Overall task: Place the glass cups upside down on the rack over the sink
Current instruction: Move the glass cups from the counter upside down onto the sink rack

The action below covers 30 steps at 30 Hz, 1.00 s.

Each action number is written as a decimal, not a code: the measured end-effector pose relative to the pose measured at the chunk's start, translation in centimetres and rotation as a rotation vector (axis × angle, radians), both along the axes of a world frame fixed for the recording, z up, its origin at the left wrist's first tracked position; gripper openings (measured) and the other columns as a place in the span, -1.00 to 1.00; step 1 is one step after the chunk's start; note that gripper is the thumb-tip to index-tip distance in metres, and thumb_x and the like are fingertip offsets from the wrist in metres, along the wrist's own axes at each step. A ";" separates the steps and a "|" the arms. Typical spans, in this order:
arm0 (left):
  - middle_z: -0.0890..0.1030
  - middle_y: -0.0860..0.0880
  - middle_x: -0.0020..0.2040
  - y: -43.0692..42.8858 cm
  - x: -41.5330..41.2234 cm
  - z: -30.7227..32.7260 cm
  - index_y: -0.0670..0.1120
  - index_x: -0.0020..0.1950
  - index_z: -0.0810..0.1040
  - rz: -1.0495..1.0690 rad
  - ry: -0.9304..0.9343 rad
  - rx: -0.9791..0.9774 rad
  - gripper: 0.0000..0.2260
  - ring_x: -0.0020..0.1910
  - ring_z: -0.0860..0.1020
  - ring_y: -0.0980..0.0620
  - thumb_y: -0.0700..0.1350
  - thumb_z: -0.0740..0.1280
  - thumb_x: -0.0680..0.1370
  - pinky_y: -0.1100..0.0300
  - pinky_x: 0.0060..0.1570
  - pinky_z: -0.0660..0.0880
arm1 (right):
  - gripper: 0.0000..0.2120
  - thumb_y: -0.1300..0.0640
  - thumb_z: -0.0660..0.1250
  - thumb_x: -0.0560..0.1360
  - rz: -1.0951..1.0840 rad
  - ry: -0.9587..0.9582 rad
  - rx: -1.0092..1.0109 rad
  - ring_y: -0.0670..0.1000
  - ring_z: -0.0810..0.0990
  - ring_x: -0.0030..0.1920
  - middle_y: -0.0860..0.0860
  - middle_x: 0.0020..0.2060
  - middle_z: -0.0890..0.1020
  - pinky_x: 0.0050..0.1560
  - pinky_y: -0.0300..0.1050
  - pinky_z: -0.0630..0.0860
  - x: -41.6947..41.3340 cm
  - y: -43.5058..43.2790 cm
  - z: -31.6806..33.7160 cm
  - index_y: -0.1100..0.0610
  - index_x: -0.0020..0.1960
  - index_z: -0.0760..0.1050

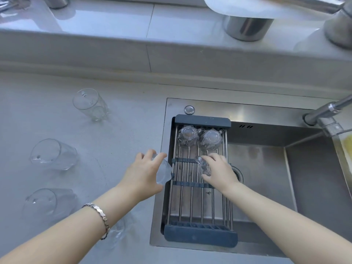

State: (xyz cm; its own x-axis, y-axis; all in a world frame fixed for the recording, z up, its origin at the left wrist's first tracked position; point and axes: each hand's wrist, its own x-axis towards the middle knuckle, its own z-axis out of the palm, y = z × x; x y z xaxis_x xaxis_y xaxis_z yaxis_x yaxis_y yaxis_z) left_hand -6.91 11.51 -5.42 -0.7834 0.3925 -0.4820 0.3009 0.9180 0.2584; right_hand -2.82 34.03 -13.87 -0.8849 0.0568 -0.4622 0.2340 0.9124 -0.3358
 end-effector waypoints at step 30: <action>0.57 -0.07 0.05 -0.1 -1.8 0.0 -0.04 0.07 0.51 0.549 -0.331 0.539 -0.89 -0.06 0.52 0.02 -0.14 0.27 0.56 0.20 -0.09 0.43 | -0.42 0.06 0.38 0.35 0.359 0.136 0.082 0.13 0.45 0.17 0.03 0.22 0.47 0.08 -0.02 0.48 -2.3 -1.5 5.0 -0.01 0.34 0.30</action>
State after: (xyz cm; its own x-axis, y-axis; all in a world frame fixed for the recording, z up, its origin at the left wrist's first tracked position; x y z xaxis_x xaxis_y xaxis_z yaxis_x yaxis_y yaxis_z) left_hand -8.74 11.41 -5.41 -0.7813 0.2393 -0.5764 -0.3216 0.6372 0.7004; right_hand -5.16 32.58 -8.83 -0.9079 -0.2360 -0.3463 -0.1468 0.9531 -0.2646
